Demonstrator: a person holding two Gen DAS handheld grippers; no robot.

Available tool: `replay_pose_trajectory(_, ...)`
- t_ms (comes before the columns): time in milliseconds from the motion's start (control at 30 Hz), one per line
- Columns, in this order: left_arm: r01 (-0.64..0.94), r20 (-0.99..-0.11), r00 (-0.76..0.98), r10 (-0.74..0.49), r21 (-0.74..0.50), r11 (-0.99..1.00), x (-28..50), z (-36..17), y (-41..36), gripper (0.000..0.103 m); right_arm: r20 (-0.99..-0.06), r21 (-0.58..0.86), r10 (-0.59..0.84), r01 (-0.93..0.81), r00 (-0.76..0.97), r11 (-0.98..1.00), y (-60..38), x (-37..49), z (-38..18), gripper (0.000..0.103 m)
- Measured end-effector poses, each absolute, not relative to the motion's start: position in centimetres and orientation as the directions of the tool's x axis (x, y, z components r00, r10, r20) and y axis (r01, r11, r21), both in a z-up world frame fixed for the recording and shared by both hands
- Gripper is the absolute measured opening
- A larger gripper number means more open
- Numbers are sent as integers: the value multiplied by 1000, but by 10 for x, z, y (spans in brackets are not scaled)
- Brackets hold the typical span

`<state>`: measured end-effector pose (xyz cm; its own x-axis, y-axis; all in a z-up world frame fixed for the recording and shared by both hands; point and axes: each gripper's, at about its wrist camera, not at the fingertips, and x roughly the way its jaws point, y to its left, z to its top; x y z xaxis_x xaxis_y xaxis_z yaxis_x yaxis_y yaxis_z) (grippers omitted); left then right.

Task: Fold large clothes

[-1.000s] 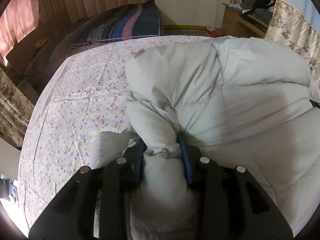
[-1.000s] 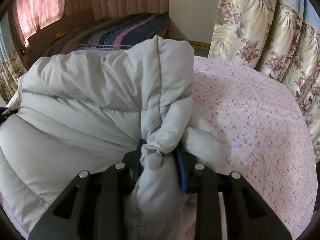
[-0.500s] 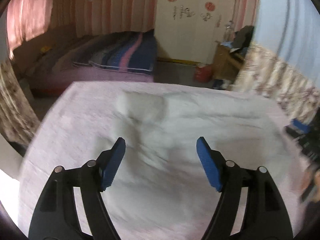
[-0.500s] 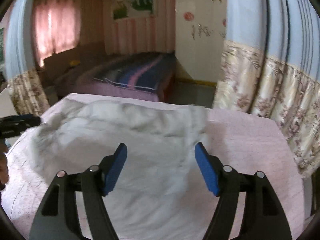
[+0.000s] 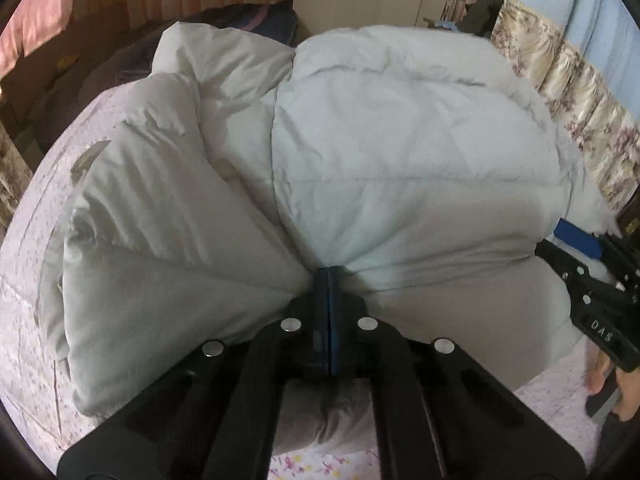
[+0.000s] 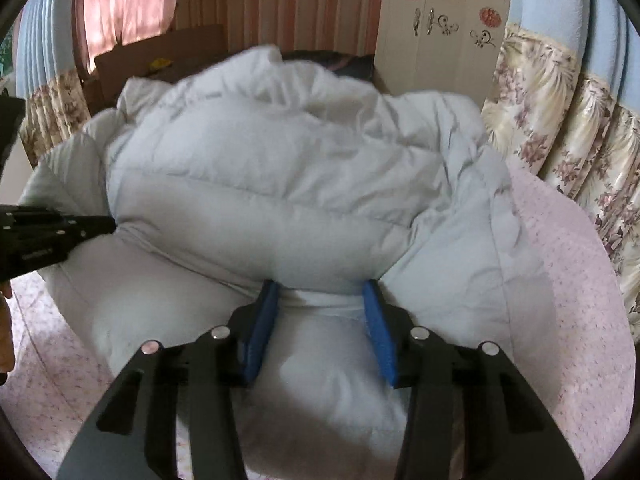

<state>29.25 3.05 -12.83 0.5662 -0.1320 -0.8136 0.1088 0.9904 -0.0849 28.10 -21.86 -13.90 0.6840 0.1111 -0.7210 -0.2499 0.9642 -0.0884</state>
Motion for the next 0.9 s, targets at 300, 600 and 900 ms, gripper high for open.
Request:
replay_pose_trajectory(300,135,-809,574,-126,-59,989,294,-133,28,3,-745,-60,132,-262,654,963,-223,286,-149,44)
replay_pose_trajectory(600,126,-775,620,-126,-61,990,273,-94,27,41,-697,54,218,-253,683,966,-234,284,-103,50)
replay_pose_trajectory(900,151,-727,672,-144,-57,987,307,-34,2,36,-639,42,200,-226,743,973,-221,325,-51,59)
